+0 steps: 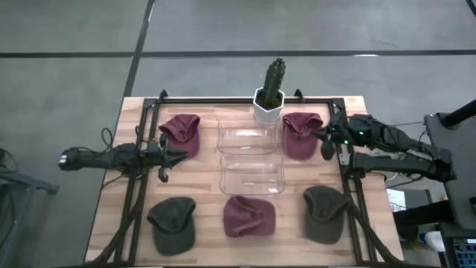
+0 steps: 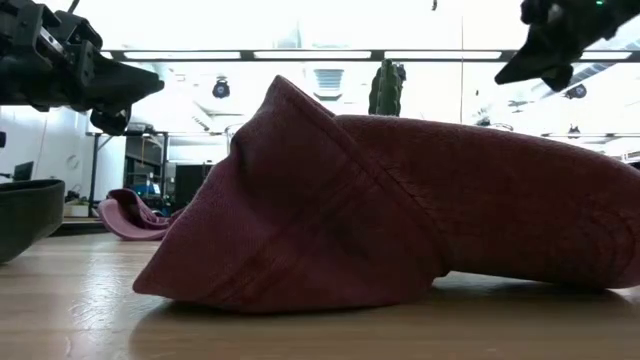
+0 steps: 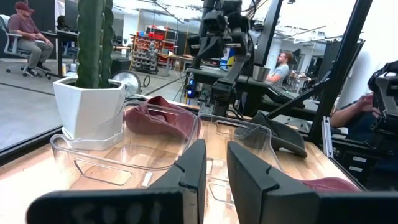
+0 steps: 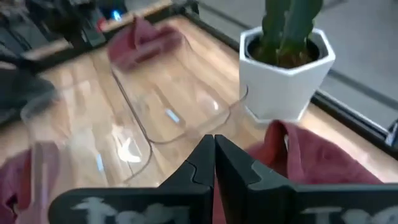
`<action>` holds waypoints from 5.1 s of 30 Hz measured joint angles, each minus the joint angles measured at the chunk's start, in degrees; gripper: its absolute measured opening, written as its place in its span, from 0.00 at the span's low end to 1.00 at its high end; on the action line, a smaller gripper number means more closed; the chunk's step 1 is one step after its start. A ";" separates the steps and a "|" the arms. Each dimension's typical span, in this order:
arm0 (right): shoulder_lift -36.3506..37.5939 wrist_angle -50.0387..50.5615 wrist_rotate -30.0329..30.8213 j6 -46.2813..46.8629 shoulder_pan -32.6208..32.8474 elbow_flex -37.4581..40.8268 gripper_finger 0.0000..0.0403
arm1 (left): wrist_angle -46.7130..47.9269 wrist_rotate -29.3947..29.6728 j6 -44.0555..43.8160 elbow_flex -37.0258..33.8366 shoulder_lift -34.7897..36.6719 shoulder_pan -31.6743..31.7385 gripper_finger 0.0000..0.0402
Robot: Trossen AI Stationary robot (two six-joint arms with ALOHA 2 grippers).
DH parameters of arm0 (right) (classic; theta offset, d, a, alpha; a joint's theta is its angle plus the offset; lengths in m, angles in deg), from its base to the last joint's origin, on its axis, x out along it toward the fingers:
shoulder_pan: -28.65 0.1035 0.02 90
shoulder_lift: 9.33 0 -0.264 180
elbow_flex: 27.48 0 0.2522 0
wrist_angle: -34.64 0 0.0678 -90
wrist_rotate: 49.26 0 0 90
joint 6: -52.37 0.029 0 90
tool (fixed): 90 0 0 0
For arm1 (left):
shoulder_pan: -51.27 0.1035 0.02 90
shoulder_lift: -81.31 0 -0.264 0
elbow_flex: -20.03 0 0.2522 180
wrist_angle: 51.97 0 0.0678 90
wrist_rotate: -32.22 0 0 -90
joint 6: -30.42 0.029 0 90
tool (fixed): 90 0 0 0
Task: Pick & Place hat
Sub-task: Put the top left red cap into the top transparent bin
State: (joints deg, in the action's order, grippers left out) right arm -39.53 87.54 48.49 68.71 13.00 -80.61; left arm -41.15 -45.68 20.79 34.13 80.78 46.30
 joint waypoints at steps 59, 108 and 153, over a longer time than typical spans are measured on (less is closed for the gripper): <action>-17.85 -2.20 -0.22 -4.55 -0.01 -5.25 0.02 | 78.40 35.59 -70.04 52.05 -54.36 2.56 0.12; -17.85 -4.09 -0.87 -4.53 -0.01 -5.23 0.02 | 51.43 18.10 -69.98 27.99 -52.88 19.79 0.54; -17.85 -4.04 -0.85 -4.36 0.02 -5.21 0.02 | 22.40 -1.21 -58.63 16.11 -52.03 41.72 0.02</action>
State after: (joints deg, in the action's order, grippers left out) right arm -57.38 83.49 47.64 64.35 13.01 -85.82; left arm -18.75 -46.89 -37.84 50.24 28.75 88.02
